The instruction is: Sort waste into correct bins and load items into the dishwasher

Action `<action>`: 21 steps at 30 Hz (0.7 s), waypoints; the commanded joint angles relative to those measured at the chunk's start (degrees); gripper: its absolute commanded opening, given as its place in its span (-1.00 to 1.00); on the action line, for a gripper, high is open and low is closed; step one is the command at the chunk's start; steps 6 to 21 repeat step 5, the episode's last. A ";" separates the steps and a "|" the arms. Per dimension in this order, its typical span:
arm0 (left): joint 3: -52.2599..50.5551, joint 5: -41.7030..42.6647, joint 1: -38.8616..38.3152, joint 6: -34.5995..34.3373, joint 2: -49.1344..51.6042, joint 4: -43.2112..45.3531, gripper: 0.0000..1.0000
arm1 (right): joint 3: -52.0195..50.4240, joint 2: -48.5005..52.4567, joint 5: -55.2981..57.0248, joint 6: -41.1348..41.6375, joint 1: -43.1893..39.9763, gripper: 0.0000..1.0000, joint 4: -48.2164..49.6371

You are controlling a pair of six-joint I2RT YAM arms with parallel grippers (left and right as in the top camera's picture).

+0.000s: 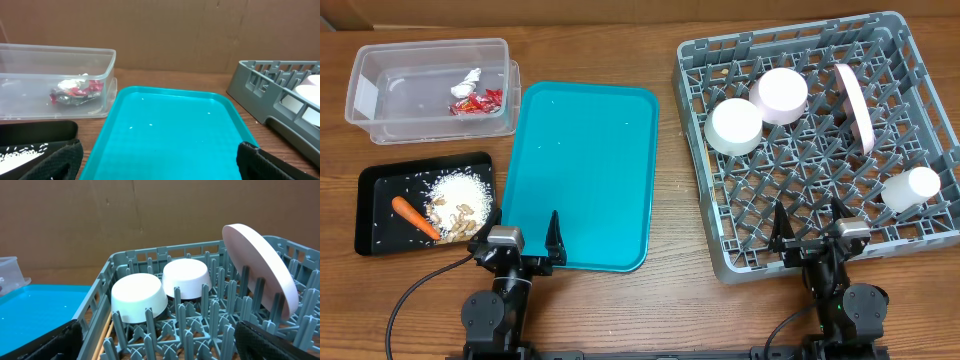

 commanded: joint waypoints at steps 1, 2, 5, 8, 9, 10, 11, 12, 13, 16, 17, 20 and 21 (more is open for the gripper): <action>-0.20 1.05 0.31 0.83 -0.50 -0.04 0.99 | -0.61 -0.57 0.35 -0.17 0.33 1.00 0.35; -0.20 1.03 0.31 0.83 -0.50 -0.04 0.99 | -0.61 -0.57 0.35 -0.17 0.33 1.00 0.35; -0.20 1.05 0.31 0.83 -0.50 -0.04 0.99 | -0.61 -0.57 0.35 -0.17 0.33 1.00 0.35; -0.20 1.05 0.31 0.83 -0.50 -0.04 0.99 | -0.61 -0.57 0.35 -0.17 0.33 1.00 0.35; -0.20 1.05 0.31 0.83 -0.50 -0.04 0.99 | -0.61 -0.57 0.35 -0.17 0.33 1.00 0.35; -0.20 1.05 0.31 0.83 -0.50 -0.04 0.99 | -0.61 -0.57 0.35 -0.17 0.33 1.00 0.35; -0.20 1.05 0.31 0.83 -0.50 -0.04 0.99 | -0.61 -0.57 0.35 -0.17 0.33 1.00 0.35; -0.20 1.05 0.31 0.83 -0.50 -0.04 0.99 | -0.61 -0.57 0.35 -0.17 0.33 1.00 0.35; -0.20 1.05 0.31 0.83 -0.50 -0.04 0.99 | -0.61 -0.57 0.35 -0.17 0.33 1.00 0.35; -0.20 1.05 0.31 0.83 -0.50 -0.04 0.99 | -0.61 -0.57 0.35 -0.17 0.33 1.00 0.35; -0.20 1.05 0.31 0.83 -0.50 -0.04 0.99 | -0.61 -0.57 0.35 -0.17 0.33 1.00 0.35; -0.20 1.05 0.31 0.83 -0.50 -0.04 0.99 | -0.61 -0.57 0.35 -0.17 0.33 1.00 0.35; -0.20 1.05 0.31 0.83 -0.50 -0.04 0.99 | -0.61 -0.57 0.35 -0.17 0.33 1.00 0.35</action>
